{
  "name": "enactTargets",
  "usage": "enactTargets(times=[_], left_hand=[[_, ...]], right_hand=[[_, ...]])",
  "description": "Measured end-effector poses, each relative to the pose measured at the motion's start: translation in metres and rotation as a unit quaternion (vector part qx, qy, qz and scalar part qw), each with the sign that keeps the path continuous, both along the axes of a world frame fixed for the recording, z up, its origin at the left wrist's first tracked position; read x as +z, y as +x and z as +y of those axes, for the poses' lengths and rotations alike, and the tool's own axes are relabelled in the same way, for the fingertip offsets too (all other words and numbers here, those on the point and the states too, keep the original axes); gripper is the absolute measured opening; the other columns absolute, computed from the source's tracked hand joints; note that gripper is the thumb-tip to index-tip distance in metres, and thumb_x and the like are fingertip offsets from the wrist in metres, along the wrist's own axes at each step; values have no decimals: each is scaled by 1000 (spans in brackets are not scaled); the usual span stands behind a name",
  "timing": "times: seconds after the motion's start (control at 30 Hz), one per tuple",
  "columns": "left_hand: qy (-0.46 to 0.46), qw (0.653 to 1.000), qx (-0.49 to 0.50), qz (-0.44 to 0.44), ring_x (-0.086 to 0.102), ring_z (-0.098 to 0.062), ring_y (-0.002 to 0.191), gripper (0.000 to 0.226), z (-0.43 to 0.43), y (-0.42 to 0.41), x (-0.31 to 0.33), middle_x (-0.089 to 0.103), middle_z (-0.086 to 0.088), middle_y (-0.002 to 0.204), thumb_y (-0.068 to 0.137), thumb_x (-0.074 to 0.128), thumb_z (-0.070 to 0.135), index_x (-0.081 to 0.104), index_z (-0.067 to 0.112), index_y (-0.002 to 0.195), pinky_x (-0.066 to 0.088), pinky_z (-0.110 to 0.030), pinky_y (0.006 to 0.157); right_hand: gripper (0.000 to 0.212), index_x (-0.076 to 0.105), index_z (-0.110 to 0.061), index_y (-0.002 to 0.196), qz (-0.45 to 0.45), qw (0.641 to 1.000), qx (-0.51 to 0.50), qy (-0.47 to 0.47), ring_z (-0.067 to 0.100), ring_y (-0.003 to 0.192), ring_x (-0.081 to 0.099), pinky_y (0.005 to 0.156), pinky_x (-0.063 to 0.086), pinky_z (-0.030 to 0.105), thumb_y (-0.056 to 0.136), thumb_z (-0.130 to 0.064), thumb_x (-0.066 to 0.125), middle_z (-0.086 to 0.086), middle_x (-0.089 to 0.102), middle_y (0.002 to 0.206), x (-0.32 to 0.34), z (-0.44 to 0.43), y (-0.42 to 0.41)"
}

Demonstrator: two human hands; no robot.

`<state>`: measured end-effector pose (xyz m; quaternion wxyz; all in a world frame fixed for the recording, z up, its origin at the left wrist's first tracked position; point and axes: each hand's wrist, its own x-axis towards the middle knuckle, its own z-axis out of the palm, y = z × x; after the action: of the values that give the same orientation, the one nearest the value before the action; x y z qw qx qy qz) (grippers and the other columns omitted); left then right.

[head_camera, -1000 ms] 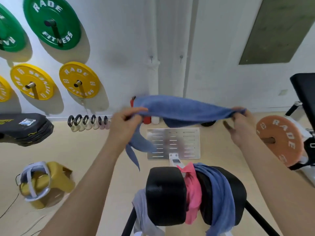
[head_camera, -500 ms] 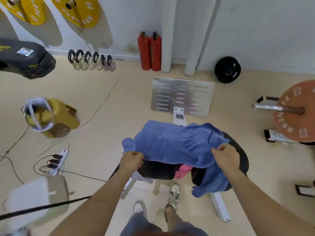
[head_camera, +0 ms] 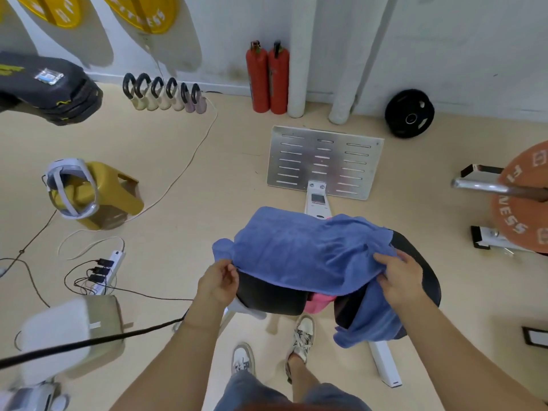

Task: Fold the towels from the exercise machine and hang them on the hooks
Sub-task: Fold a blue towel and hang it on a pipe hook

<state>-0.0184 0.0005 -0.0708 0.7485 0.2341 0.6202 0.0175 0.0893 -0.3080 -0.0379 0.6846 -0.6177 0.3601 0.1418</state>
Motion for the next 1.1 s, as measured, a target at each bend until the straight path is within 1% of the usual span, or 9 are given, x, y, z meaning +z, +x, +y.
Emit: enactTargets(times=[0.1, 0.2, 0.3, 0.43, 0.53, 0.63, 0.8, 0.93, 1.1], left_hand=[[135, 989, -40, -40, 43, -14, 44, 15, -4, 18, 35, 49, -5, 55, 73, 60, -1, 60, 10, 62, 41, -21, 49], [354, 904, -237, -33, 47, -18, 56, 15, -19, 36, 59, 55, -7, 59, 75, 61, 9, 65, 10, 60, 42, -27, 58], [456, 794, -401, 20, 56, -17, 78, 16, -31, 40, 45, 67, -3, 84, 87, 55, 19, 70, 16, 92, 40, -25, 63], [483, 710, -508, 66, 59, -25, 103, 40, -35, 33, 12, 63, -3, 112, 92, 52, 35, 49, 22, 130, 42, -29, 75], [499, 713, -479, 116, 62, -22, 86, 36, -29, 42, 4, 65, 0, 92, 88, 56, 42, 55, 11, 108, 45, -30, 66], [492, 722, -464, 148, 51, -16, 55, 28, -26, 55, 2, 57, -3, 61, 85, 57, 31, 58, 4, 77, 34, -26, 47], [473, 724, -498, 66, 51, -23, 51, 28, -42, 59, 10, 57, -10, 52, 77, 59, 19, 53, 7, 53, 34, -28, 49], [512, 601, -612, -42, 53, -19, 54, 22, -80, 11, 5, 60, -2, 56, 77, 62, 29, 56, 13, 63, 37, -30, 55], [371, 729, -569, -86, 38, -6, 44, 33, -80, -12, 0, 47, 8, 41, 76, 65, 12, 47, 19, 49, 30, -19, 49]], right_hand=[[24, 64, -5, 108, 2, 992, -3, 125, 20, 92, 65, 71, 57, 27, 86, 4, 59, 11, 67, 105, 9, 6, 13], [21, 68, -9, 99, -68, 986, 153, 25, 26, 93, 67, 81, 54, 37, 82, 1, 61, 11, 71, 101, 23, 36, 16], [18, 68, -15, 89, -124, 902, 355, -211, 19, 84, 61, 76, 46, 29, 82, -2, 58, 1, 68, 87, 21, 79, 1], [24, 71, -17, 76, -166, 794, 512, -282, 27, 82, 55, 74, 42, 32, 88, -7, 52, 10, 61, 83, -9, 113, -34], [24, 74, -17, 99, -164, 794, 499, -306, 21, 89, 54, 76, 40, 28, 92, -13, 51, 4, 62, 94, -21, 115, -39], [29, 53, -13, 62, -152, 835, 457, -265, 16, 62, 40, 61, 33, 31, 91, -12, 50, 1, 47, 63, -19, 118, -33], [42, 30, -17, 58, -141, 913, 318, -212, 12, 56, 25, 57, 26, 31, 94, -13, 52, -2, 29, 54, -5, 128, -25], [33, 52, -24, 64, -267, 817, 439, -262, 14, 64, 43, 59, 33, 19, 97, -19, 50, -8, 43, 63, 7, 144, -30], [28, 70, -15, 102, -258, 687, 591, -337, 28, 86, 55, 80, 46, 40, 92, -26, 46, 10, 61, 89, -23, 139, -46]])
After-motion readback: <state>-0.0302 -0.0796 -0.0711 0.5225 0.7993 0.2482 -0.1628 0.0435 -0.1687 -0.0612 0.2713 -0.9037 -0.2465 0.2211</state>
